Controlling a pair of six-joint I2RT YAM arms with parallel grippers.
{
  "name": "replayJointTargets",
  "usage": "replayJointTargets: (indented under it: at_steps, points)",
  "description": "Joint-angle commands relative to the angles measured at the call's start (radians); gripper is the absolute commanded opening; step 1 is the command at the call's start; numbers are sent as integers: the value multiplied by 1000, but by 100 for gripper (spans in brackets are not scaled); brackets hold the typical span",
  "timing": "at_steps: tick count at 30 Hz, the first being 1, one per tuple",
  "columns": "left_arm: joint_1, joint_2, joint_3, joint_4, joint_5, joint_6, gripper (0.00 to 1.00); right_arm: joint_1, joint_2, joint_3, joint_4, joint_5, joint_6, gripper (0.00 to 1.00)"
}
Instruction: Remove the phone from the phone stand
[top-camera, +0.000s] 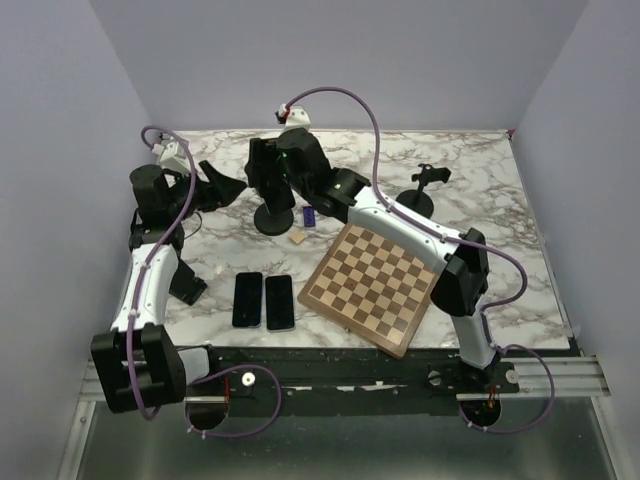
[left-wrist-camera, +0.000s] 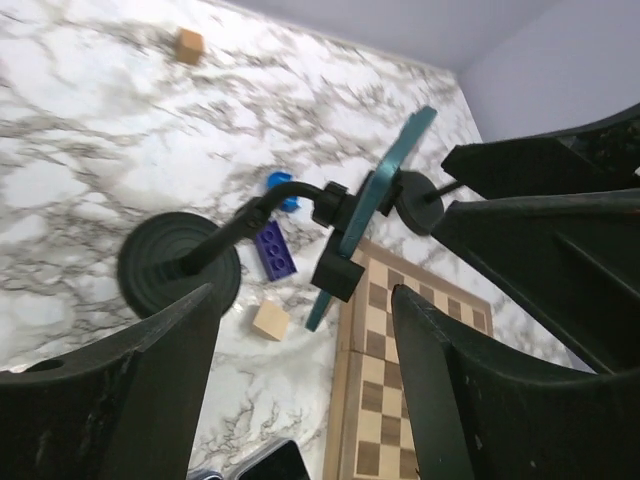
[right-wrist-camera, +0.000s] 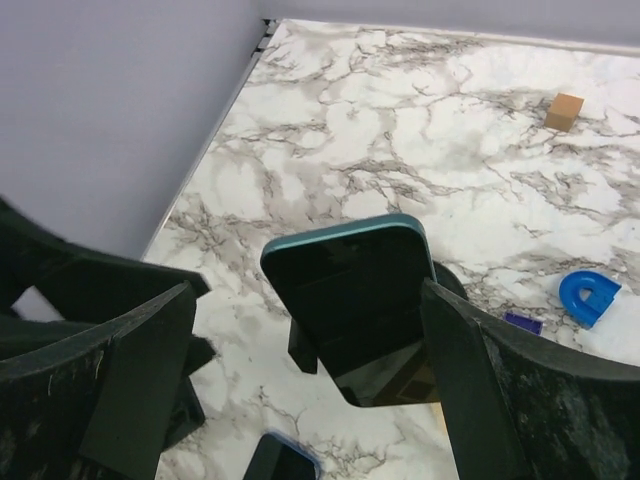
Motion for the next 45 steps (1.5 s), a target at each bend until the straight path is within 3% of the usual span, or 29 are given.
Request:
replayJointTargets:
  at_steps: [1,7,18,30,39,40,43,45]
  points:
    - [52,-132,-48,-51,-190,-35,77,20,98,117,-79,112,-72,100]
    - [63,-182,-58,-83,-263,-30,77,37,188,268,-164,185,-143,100]
    - [75,-164,-61,-60,-225,-56,76,49,223,276,-157,197,-190,99]
    - [77,-149,-58,-61,-200,-62,69,58,278,338,-176,249,-253,86]
    - [77,-140,-60,-36,-189,-64,69,60,286,350,-175,256,-275,85]
    - [78,-139,-60,-36,-188,-64,69,61,289,356,-176,258,-276,82]
    - [77,-130,-60,-33,-176,-64,69,60,302,370,-176,258,-285,42]
    - [77,-120,-60,-35,-178,-69,69,61,308,377,-170,261,-287,21]
